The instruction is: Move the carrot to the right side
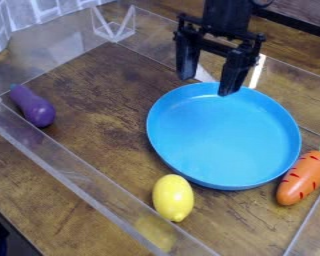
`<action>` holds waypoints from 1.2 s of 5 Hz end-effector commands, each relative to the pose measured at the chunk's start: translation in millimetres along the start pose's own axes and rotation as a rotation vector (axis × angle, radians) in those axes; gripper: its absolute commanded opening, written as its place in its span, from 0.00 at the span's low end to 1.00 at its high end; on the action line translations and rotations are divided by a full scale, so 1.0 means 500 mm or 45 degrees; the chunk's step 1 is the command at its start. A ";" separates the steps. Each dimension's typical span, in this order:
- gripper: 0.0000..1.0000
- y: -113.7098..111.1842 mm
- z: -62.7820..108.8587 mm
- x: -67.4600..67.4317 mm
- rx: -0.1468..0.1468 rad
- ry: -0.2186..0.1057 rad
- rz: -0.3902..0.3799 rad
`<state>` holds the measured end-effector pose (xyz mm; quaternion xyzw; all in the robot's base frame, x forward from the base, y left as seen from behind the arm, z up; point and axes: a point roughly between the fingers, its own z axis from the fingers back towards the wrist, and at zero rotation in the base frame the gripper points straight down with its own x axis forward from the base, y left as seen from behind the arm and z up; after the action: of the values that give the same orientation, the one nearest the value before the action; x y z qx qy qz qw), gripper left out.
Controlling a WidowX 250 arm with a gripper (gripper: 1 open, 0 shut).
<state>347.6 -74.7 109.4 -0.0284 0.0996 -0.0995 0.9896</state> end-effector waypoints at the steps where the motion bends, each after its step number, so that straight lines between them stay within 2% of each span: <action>1: 1.00 -0.025 0.020 0.015 0.013 -0.072 -0.115; 2: 1.00 -0.042 0.004 0.027 0.020 -0.076 -0.204; 3: 1.00 -0.043 -0.010 0.034 0.027 -0.057 -0.284; 4: 1.00 -0.058 -0.041 0.047 0.017 -0.047 -0.265; 5: 1.00 -0.092 -0.063 0.059 0.022 -0.062 -0.285; 6: 1.00 -0.109 -0.052 0.047 0.032 -0.084 -0.291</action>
<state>352.3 -127.7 55.6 -0.0286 0.1013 -0.2018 0.9738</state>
